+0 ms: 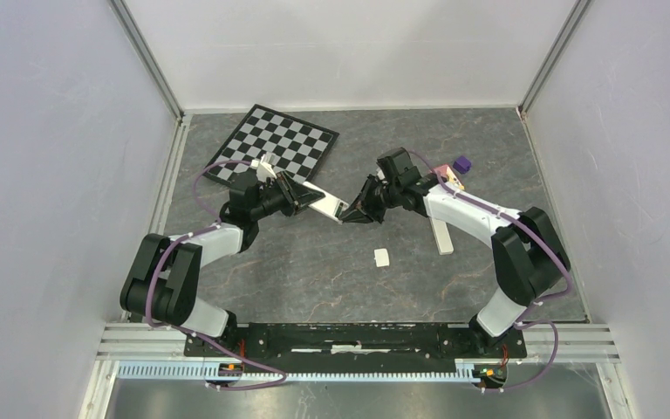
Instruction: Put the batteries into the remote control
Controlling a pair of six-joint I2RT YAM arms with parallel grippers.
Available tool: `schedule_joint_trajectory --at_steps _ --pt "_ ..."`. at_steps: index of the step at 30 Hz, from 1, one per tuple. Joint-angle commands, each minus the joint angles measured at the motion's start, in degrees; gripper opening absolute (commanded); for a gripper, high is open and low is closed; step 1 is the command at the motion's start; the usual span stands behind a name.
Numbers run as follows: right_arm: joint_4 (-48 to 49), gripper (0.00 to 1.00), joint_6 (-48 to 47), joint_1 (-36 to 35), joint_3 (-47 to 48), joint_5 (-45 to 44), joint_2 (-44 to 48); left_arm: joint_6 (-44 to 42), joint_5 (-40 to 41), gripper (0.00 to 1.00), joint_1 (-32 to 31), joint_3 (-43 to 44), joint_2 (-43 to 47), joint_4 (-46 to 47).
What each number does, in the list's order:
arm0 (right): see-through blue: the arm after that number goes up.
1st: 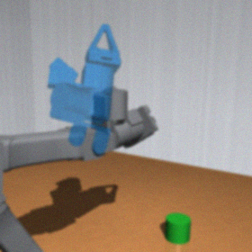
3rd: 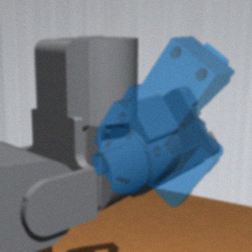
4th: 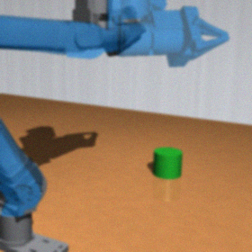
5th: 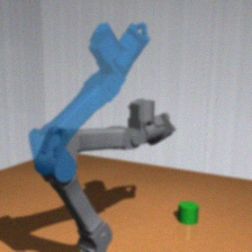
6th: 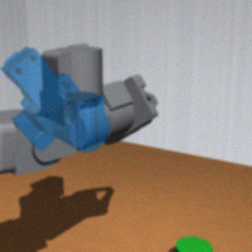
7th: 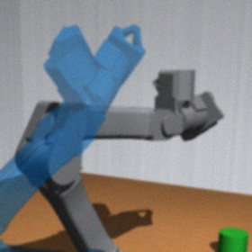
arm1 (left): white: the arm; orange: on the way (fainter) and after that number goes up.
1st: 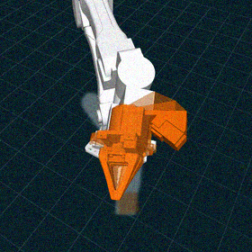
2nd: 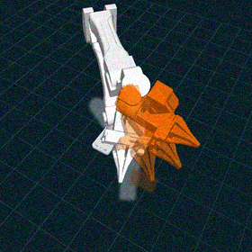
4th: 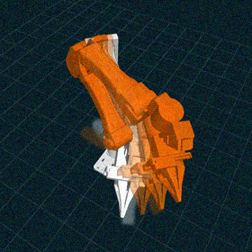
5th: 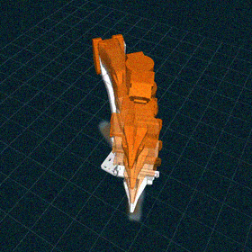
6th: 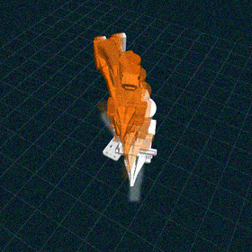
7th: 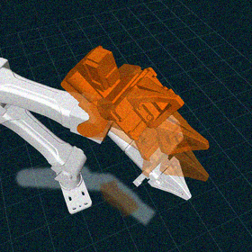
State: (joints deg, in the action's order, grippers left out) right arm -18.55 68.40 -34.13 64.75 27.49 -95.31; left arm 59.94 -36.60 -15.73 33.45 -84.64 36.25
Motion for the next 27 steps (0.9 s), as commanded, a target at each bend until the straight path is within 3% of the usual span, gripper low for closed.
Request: schedule_joint_trajectory --at_steps 1,10,18,27 --pt "0.8 0.09 0.4 0.0 0.2 1.0 -0.6 4.4 -3.6 0.02 -0.3 0.6 0.9 8.1" --pt "0.9 0.25 0.3 0.1 -0.1 0.8 -0.6 4.3 -3.7 0.02 -0.2 0.4 0.9 7.3" --pt "2.3 0.31 1.0 0.3 0.3 0.3 -0.1 3.0 -3.4 0.02 -0.2 1.0 1.0 4.2" --pt "3.1 0.70 -2.1 0.7 0.5 -3.3 3.1 1.4 -3.6 0.02 -0.2 3.4 1.0 -3.5"
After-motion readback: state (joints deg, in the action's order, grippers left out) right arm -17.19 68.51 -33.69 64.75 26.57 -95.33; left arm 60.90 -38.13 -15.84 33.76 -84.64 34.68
